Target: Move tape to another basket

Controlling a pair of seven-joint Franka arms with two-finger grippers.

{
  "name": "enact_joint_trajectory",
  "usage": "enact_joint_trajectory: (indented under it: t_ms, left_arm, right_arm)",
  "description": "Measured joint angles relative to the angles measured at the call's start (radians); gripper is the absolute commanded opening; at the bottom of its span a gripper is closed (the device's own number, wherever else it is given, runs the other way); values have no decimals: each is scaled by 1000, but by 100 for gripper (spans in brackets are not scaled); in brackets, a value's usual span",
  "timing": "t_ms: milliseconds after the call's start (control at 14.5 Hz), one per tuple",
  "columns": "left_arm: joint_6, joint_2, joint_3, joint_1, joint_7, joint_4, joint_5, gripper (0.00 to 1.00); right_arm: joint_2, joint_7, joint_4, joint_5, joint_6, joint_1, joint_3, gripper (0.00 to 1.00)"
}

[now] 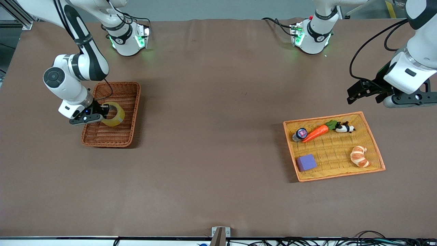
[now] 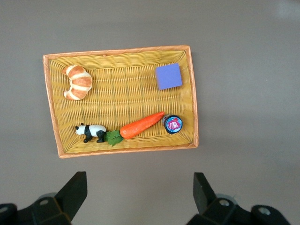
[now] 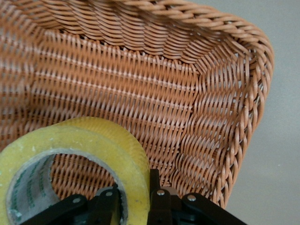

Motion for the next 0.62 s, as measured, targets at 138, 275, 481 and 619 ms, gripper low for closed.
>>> enact_joint_trajectory:
  t_ms: [138, 275, 481, 619]
  left_arm:
    - [0, 0, 3, 0, -2, 0, 4, 100]
    - [0, 0, -2, -2, -2, 0, 22, 100]
    - [0, 0, -12, -3, -2, 1, 28, 100]
    - [1, 0, -11, 8, -1, 1, 29, 100]
  right_arm:
    - [11, 0, 0, -1, 7, -2, 0, 100]
    - [9, 0, 10, -1, 9, -2, 3, 100]
    - [-8, 23, 59, 0, 13, -2, 7, 100]
    - [-36, 61, 108, 0, -35, -2, 14, 100]
